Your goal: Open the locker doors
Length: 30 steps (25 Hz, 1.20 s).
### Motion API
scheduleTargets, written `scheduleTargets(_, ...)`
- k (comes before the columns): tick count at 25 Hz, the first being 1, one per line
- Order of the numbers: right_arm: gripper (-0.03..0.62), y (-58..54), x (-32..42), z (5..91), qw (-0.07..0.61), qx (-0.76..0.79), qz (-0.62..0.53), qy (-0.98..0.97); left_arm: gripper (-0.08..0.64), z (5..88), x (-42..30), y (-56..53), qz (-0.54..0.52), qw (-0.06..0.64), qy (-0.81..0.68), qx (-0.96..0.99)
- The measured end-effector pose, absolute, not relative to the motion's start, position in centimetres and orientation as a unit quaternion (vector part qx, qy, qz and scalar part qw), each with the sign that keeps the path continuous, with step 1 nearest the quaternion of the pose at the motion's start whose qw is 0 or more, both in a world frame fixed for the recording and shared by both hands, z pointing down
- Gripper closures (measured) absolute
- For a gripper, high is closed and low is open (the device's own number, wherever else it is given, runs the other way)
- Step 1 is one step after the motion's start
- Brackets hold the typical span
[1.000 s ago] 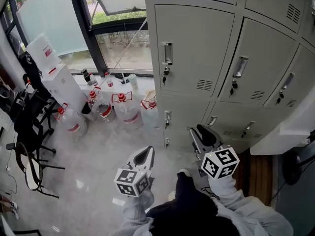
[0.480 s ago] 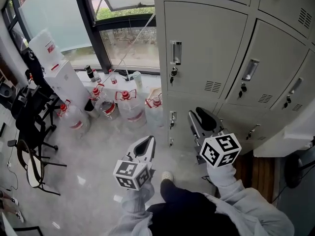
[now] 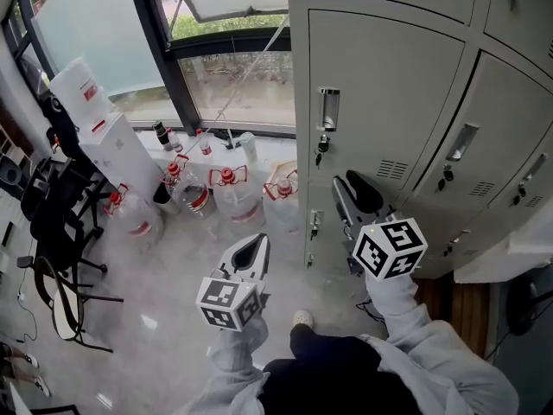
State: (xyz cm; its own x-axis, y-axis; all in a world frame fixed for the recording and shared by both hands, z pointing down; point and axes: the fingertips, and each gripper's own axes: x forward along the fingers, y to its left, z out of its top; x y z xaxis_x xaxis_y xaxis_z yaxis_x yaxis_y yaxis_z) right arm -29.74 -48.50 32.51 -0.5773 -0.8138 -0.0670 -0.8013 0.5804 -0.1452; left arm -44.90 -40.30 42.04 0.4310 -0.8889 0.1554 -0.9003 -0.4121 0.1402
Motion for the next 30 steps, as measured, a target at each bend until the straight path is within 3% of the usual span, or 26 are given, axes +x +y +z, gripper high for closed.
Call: scheduleTargets(30,0.489,-59.3,-35.0,26.5,0.055,-0.506,0.057,0.859,0.551,40.8,-48.3,-50.2,0.017,0.091,-0.516,0.852)
